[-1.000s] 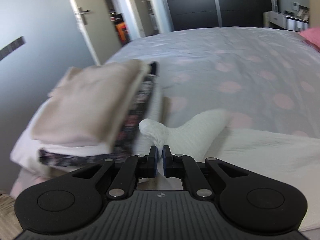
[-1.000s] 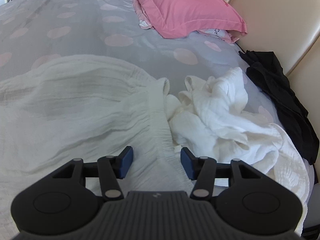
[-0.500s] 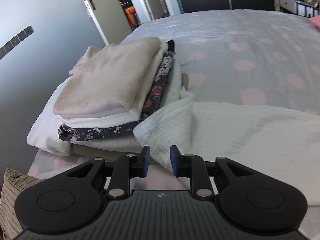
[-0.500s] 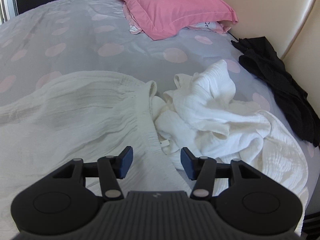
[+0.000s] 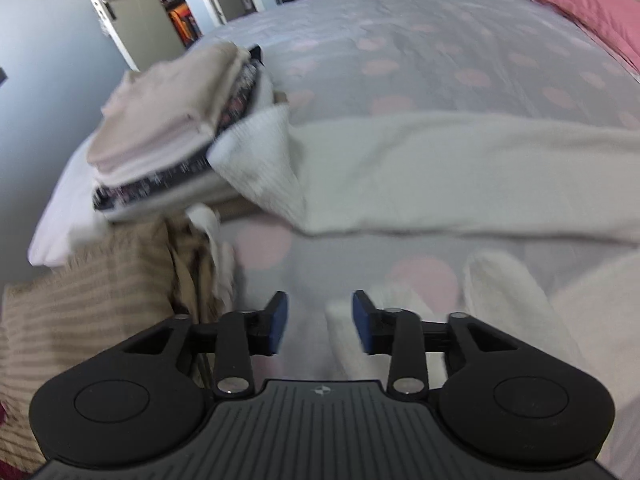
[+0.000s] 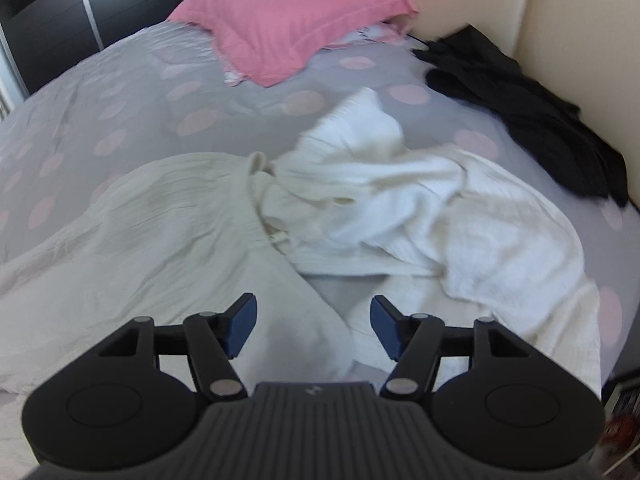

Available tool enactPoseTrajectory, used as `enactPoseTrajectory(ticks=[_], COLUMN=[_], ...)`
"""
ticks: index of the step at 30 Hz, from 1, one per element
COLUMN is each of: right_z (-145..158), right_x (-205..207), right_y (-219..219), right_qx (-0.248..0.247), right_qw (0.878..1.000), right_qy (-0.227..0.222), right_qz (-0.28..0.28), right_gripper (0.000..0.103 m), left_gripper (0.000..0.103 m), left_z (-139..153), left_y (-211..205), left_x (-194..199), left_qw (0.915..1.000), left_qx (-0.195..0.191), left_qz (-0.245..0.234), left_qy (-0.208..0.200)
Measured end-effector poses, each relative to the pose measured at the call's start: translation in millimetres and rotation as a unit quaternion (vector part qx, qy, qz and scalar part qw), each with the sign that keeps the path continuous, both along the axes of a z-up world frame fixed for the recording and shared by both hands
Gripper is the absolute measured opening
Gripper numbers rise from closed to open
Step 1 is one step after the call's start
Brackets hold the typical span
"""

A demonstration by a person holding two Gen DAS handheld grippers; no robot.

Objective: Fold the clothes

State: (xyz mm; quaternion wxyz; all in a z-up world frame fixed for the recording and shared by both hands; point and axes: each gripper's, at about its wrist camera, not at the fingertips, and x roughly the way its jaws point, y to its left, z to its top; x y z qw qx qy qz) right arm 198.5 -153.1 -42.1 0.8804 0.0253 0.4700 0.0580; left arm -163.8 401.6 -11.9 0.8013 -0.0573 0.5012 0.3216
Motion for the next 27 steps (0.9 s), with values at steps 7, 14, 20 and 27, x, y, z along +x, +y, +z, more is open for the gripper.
enactPoseTrajectory(ticks=[7, 14, 20, 27], right_z=[-15.7, -33.4, -14.8, 16.7], right_x=[-9.2, -4.6, -5.3, 8.9], right_y=[-18.4, 20.9, 46.2, 54.8], right_qx=[0.08, 0.024, -0.004, 0.001], right_qw=[0.994, 0.997, 0.999, 0.999], right_qy=[0.06, 0.076, 0.037, -0.033], right_qz=[-0.034, 0.01, 0.037, -0.001], right_gripper=[0.066, 0.056, 0.01, 0.005], left_gripper=[0.043, 0.034, 0.005, 0.004], left_z=[-25.8, -55.2, -44.7, -3.4], left_y=[-25.4, -29.7, -22.8, 18.5], left_x=[-10.7, -2.9, -0.6, -4.4], left_qw=[0.9972, 0.9939, 0.9961, 0.9939], left_qx=[-0.06, -0.073, -0.066, -0.044], left_qz=[-0.035, -0.027, -0.001, 0.099], left_qy=[0.029, 0.079, 0.059, -0.022])
